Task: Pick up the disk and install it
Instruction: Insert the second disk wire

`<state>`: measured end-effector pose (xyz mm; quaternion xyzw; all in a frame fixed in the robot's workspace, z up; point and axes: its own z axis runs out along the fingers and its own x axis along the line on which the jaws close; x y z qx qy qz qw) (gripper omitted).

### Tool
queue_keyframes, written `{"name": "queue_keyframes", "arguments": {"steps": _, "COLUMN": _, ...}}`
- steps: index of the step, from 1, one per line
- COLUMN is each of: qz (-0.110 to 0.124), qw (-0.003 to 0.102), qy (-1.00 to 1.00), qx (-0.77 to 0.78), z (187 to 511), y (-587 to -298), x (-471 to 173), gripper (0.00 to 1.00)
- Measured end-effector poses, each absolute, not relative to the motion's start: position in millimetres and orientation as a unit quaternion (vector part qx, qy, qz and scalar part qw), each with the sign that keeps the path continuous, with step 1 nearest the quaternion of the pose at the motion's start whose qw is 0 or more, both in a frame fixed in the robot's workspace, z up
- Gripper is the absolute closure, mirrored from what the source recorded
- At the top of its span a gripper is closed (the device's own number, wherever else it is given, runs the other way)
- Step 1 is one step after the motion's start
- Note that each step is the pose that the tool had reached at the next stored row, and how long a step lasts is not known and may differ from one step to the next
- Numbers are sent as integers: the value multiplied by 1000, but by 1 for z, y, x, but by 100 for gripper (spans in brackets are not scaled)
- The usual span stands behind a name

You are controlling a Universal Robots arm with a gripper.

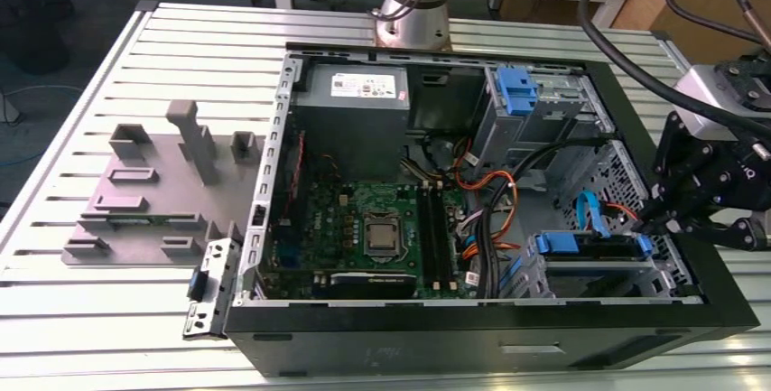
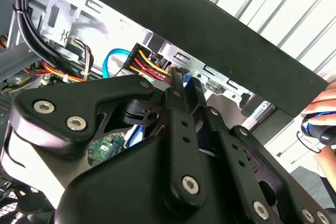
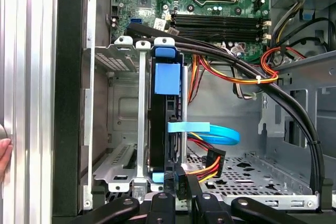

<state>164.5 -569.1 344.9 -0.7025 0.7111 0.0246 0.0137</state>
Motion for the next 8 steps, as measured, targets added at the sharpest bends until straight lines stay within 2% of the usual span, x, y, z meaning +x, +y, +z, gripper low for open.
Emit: {"name": "queue_keyframes", "arguments": {"steps": 8, "qz": 25, "qw": 14, "qy": 711, "qx": -702, "z": 345, "y": -569, "x": 164, "gripper": 78}}
